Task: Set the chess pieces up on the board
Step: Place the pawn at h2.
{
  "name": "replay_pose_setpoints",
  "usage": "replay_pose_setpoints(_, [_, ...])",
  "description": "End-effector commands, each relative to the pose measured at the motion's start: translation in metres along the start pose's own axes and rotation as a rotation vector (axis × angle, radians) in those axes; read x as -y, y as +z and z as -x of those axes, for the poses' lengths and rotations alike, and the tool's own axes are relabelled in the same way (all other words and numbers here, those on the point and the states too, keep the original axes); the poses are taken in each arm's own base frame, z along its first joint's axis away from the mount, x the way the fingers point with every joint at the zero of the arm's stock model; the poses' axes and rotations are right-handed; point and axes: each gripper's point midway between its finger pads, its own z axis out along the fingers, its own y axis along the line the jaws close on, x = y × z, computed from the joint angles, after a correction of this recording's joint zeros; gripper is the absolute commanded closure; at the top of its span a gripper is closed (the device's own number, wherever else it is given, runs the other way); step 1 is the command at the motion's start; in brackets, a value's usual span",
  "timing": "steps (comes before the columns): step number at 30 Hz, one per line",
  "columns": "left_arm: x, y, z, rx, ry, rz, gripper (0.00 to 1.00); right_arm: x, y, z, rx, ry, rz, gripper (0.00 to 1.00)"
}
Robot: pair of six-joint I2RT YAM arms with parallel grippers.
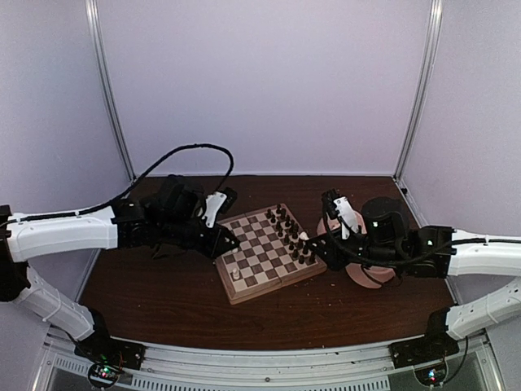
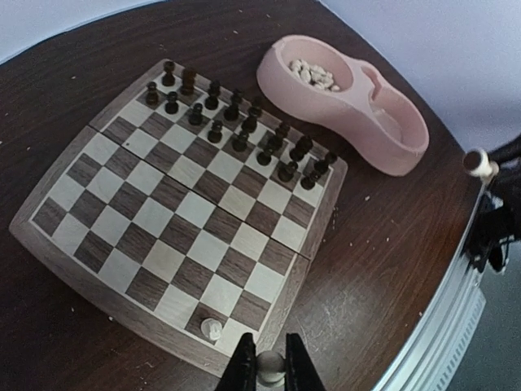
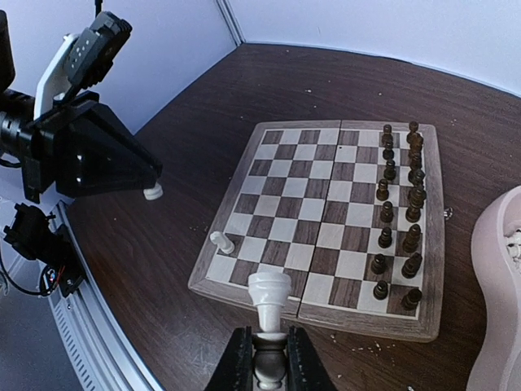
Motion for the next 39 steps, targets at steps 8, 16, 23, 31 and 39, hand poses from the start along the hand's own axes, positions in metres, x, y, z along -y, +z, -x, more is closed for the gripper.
replay_pose_setpoints(8, [0.022,0.049,-0.011,-0.045,0.278,0.040,0.91,0.024,-0.014,-0.008,-0.013,-0.013,-0.100,1.00])
replay_pose_setpoints(16, [0.023,0.074,-0.029,-0.090,0.299,0.069,0.91,0.027,-0.023,0.000,0.038,-0.005,-0.105,1.00])
replay_pose_setpoints(23, [0.020,0.092,-0.052,-0.105,0.274,0.094,0.91,0.028,-0.027,0.003,0.053,-0.004,-0.105,1.00])
replay_pose_setpoints(31, [-0.006,0.103,-0.068,-0.122,0.226,0.216,0.91,0.022,-0.027,0.003,0.071,0.002,-0.065,1.00])
replay_pose_setpoints(39, [-0.013,0.119,-0.079,-0.159,0.211,0.246,0.89,0.021,-0.027,0.005,0.072,-0.006,-0.066,1.00])
